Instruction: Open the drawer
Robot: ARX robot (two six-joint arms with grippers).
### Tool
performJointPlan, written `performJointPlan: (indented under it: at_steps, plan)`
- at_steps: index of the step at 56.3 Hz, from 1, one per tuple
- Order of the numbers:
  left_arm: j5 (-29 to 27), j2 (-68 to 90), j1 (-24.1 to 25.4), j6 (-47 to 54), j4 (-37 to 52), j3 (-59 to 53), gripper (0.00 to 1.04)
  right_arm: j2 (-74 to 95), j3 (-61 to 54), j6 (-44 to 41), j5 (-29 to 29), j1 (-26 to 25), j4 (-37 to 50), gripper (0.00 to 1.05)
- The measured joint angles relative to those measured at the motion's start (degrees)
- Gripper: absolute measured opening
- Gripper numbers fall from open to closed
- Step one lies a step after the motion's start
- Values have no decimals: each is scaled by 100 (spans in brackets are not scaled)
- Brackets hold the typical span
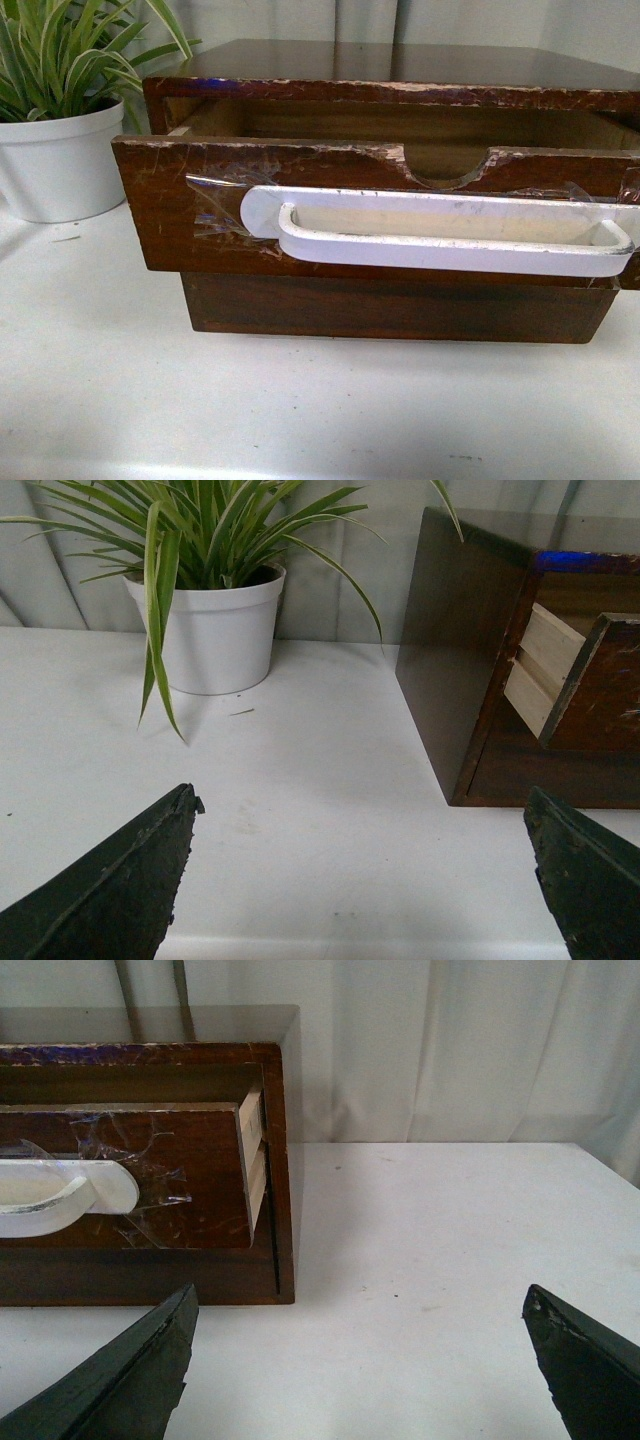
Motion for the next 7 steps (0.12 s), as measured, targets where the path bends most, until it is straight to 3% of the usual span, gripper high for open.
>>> performJointPlan:
  at_steps: [7]
  plan:
    - [0, 0, 0, -2, 0, 0, 98, 0, 0, 0, 0, 0, 0, 96]
